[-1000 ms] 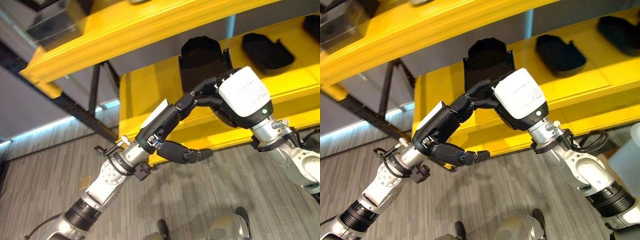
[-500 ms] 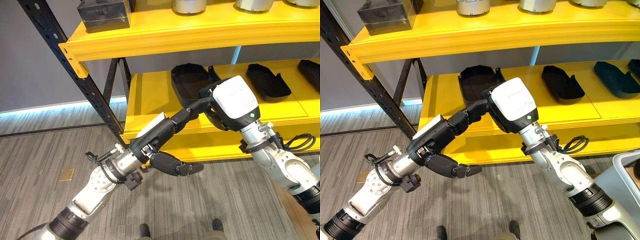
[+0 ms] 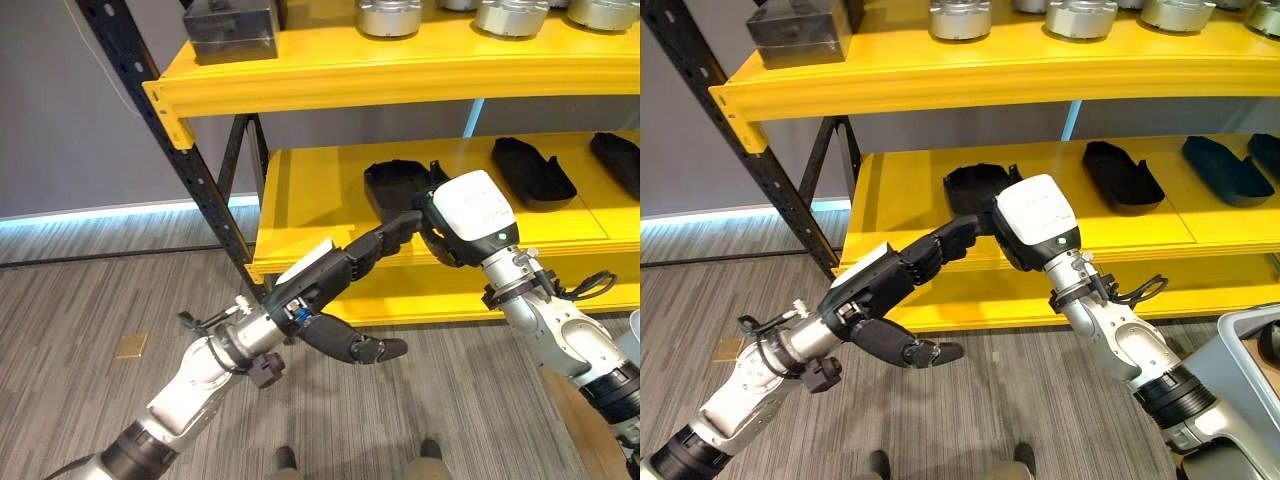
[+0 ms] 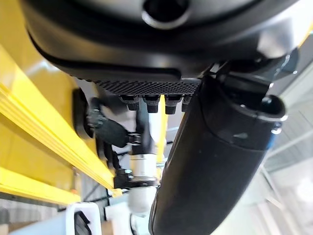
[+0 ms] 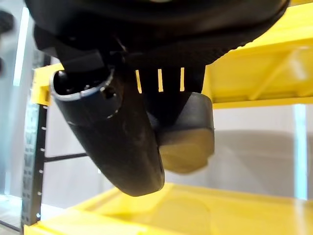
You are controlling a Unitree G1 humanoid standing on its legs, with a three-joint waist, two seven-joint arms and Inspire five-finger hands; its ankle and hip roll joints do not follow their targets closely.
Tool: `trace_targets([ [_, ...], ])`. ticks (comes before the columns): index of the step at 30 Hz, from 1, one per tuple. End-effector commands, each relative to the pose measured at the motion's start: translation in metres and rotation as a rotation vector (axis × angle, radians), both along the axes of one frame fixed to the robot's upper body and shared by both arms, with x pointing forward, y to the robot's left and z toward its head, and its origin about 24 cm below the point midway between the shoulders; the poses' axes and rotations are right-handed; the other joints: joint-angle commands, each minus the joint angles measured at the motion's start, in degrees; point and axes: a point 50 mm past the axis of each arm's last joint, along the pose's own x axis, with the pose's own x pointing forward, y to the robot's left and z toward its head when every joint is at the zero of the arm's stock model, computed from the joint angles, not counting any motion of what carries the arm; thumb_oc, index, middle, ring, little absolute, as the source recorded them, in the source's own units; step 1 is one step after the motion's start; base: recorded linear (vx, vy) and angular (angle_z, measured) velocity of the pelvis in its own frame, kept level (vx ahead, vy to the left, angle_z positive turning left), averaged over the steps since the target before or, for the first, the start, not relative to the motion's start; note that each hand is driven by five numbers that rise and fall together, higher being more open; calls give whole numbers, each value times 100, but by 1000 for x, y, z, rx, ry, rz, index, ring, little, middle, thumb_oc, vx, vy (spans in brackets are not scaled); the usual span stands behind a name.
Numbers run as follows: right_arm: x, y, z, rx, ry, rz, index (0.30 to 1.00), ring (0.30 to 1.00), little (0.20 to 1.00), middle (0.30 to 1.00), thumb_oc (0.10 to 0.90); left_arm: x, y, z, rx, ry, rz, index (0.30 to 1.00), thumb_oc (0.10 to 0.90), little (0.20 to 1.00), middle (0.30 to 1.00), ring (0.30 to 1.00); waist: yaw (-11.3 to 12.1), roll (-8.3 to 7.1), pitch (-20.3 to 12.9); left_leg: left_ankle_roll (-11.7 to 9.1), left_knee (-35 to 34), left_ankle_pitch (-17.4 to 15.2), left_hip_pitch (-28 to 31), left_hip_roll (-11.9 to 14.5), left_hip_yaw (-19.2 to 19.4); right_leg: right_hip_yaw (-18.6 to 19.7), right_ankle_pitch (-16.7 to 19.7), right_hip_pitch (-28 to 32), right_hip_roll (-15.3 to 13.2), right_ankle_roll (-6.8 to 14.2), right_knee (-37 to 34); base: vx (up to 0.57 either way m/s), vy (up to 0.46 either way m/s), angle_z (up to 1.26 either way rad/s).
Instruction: Move parts from the plastic box to the shelf.
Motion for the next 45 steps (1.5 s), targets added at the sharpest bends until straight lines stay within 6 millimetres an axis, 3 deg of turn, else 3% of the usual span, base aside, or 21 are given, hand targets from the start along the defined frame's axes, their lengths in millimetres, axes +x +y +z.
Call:
trace_targets([
  [1, 1, 22, 90, 85, -412, 125, 300, 300, 300, 300, 400, -7, 2, 37, -170, -180, 9, 1000, 900, 1000, 1000, 1000, -94, -14, -55, 447, -1151, -295, 853, -238, 90, 226, 112, -48, 708, -35, -1435, 89, -391, -45],
  [2, 1, 24, 94, 77, -415, 112, 300, 300, 300, 300, 400, -7, -1, 38, -164, -187, 3, 1000, 900, 1000, 1000, 1000, -134, -42, -100, 483, -1304, -361, 916, -254, -51, 596, 236, -44, 824, 89, -1934, 68, -409, -4],
  [3, 1, 22, 93, 80, -411, 102, 300, 300, 300, 300, 400, -6, -2, 38, -152, -187, 1, 1000, 900, 1000, 1000, 1000, -156, -63, -152, 468, -1337, -313, 891, -262, -96, 698, 247, 51, 885, 107, -2101, 42, -432, 51],
  [7, 3, 14, 90, 86, -405, 100, 300, 300, 300, 300, 400, -2, -2, 37, -151, -174, 13, 1000, 900, 1000, 1000, 1000, -130, -29, -220, 317, -1408, -152, 873, -119, -178, 499, 130, 120, 1000, -20, -2052, 12, -238, 102],
  [12, 6, 14, 100, 49, -398, 100, 300, 300, 300, 300, 400, -7, 2, 33, -163, -159, -10, 1000, 900, 1000, 1000, 1000, -43, 117, -225, 71, -1470, 176, 753, 200, -21, 165, -189, 475, 1034, -232, -2079, 47, -128, 34],
  [22, 18, 18, 112, 0, -422, 53, 300, 300, 300, 300, 400, -8, 1, 30, -171, -109, -13, 1000, 900, 1000, 1000, 1000, 32, 234, -160, -21, -1361, 279, 561, 336, -88, 168, -319, 601, 999, -294, -2069, 69, -35, 10],
  [31, 29, 0, 128, 18, -456, -76, 300, 300, 300, 300, 400, -7, 1, 32, -158, -105, -24, 1000, 900, 1000, 1000, 1000, 62, 312, -21, -38, -1335, 247, 479, 373, -98, 196, -378, 510, 979, -270, -2047, 30, -45, 0],
  [38, 41, -30, 151, -4, -492, -268, 300, 300, 300, 300, 400, -6, -1, 39, -155, -128, -38, 1000, 900, 1000, 1000, 1000, 109, 468, 280, -92, -1259, 309, 219, 398, -149, 158, -495, 223, 982, -319, -1819, -34, -38, 0],
  [45, 42, -51, 160, -8, -501, -342, 300, 300, 300, 300, 400, -8, 0, 43, -168, -148, -50, 1000, 900, 1000, 1000, 1000, 83, 595, 515, -128, -1253, 373, 42, 431, -157, 194, -524, -18, 969, -332, -1699, -38, -29, -1],
])
